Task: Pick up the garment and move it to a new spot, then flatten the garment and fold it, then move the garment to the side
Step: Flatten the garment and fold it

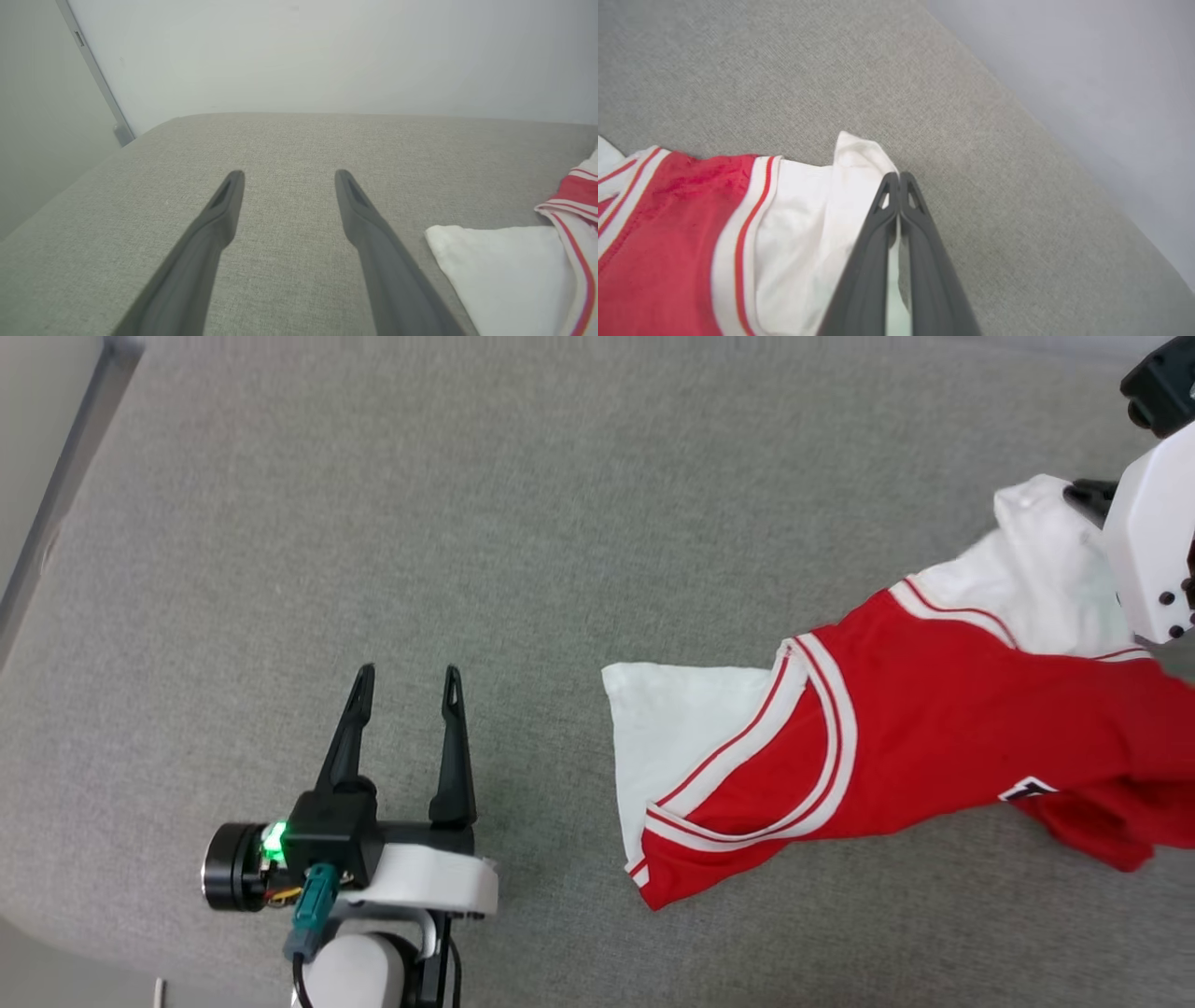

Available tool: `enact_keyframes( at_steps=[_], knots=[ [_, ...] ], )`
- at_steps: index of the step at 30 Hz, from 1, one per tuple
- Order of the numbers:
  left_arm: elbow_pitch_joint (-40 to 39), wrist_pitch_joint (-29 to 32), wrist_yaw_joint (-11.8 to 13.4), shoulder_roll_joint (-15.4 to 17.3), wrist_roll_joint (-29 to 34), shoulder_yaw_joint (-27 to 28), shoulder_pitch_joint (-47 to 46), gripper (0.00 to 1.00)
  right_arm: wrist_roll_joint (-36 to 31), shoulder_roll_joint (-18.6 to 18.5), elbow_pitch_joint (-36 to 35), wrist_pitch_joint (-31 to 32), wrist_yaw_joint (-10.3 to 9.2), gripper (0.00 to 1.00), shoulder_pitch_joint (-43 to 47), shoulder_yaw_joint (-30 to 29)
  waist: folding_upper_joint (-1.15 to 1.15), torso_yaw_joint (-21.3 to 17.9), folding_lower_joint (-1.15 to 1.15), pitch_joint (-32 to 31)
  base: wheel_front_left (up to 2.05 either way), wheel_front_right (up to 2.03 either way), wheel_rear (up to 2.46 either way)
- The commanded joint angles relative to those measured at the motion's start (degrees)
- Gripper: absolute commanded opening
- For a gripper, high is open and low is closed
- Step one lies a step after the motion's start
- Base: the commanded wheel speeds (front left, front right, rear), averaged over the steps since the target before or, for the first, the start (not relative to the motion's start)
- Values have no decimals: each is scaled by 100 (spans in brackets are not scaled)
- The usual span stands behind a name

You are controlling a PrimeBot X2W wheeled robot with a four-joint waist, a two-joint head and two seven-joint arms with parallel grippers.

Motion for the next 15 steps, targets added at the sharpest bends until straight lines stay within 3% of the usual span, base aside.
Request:
enact_keyframes(
  at_steps=[1,9,15],
  knots=[
    [19,-15,-37,-3,48,54,105,100,27,-77,-99,-161,-8,0,71,26,0,-178,-1,-330,0,0,0],
    [68,-15,-157,-3,151,333,586,100,350,-622,-907,-935,-7,0,720,-175,0,-521,-1,-1006,0,0,0],
    [61,-15,-237,-5,192,504,952,100,528,-1053,-1476,-1271,-8,0,1875,-633,0,-830,-1,-1406,0,0,0]
  ],
)
